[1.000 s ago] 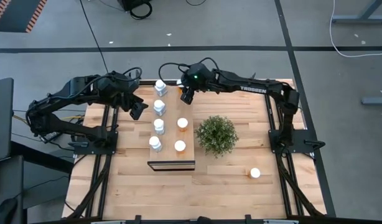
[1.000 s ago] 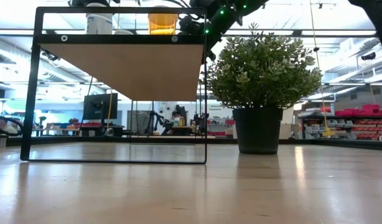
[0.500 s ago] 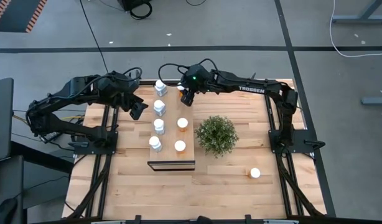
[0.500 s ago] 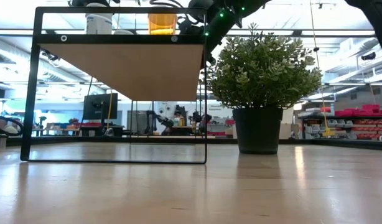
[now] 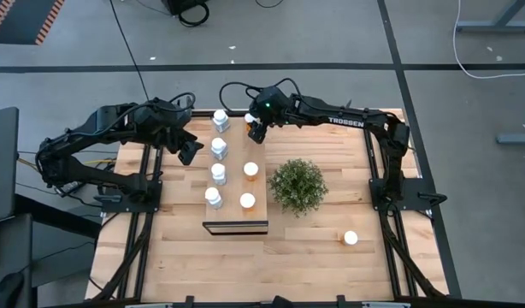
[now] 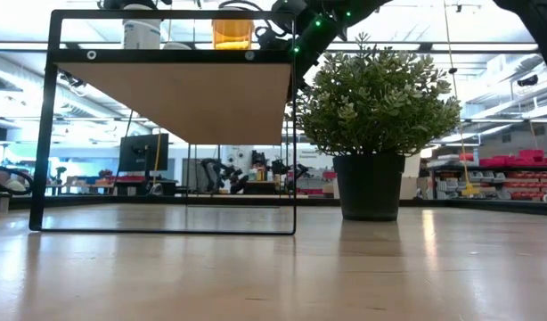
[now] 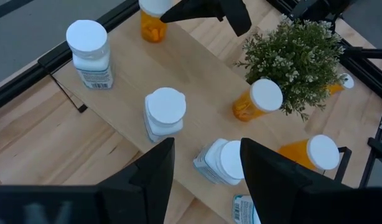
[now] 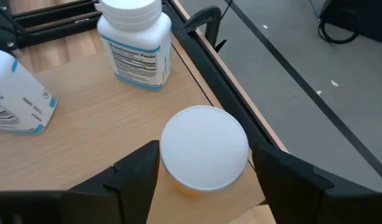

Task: Pick and place medicine bottles onto shelf by color
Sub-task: Put the top orange pill bottle on the shelf aligned with the other orange pill bottles, then put the orange pill bottle on the shelf aligned with the other orange pill bottles

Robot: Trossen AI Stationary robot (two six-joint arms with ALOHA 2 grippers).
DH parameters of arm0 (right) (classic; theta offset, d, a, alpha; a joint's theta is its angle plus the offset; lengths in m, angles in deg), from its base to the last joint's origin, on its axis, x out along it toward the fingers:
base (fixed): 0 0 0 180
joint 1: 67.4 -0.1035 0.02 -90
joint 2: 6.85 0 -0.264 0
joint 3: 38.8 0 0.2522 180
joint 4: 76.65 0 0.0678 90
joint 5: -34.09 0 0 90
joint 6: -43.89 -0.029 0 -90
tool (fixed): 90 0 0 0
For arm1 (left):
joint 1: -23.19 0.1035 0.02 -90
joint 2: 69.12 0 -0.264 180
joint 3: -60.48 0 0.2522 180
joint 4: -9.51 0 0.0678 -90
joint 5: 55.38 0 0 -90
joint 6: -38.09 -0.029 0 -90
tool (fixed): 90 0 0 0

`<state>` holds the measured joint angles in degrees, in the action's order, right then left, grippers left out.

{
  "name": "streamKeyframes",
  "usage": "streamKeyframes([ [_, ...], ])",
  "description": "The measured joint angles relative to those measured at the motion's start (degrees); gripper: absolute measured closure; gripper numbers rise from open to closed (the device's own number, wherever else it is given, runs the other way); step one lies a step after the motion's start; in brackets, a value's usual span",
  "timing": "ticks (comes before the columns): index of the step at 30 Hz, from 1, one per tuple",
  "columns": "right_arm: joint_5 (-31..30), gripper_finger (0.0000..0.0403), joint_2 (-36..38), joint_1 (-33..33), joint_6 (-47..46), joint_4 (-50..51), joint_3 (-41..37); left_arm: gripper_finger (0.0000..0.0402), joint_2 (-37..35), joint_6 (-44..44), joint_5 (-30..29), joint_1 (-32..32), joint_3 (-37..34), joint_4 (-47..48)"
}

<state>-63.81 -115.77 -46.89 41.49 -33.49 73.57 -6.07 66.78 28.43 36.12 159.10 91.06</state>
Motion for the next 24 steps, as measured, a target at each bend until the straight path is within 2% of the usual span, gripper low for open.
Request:
streamKeyframes([
  [12,2.1,0.0139,2.7,-0.9,-0.7,1.6,2.8,0.0212,0.0,-1.3,0.0,0.0,0.0,0.0],
  [18,2.8,0.0138,4.5,-0.9,-1.6,8.9,6.0,0.0212,0.0,-1.5,0.0,0.0,0.0,0.0],
  [24,3.5,0.0138,8.1,-1.2,-4.1,14.6,6.2,0.0212,0.0,-2.4,0.0,0.0,0.0,-0.1],
])
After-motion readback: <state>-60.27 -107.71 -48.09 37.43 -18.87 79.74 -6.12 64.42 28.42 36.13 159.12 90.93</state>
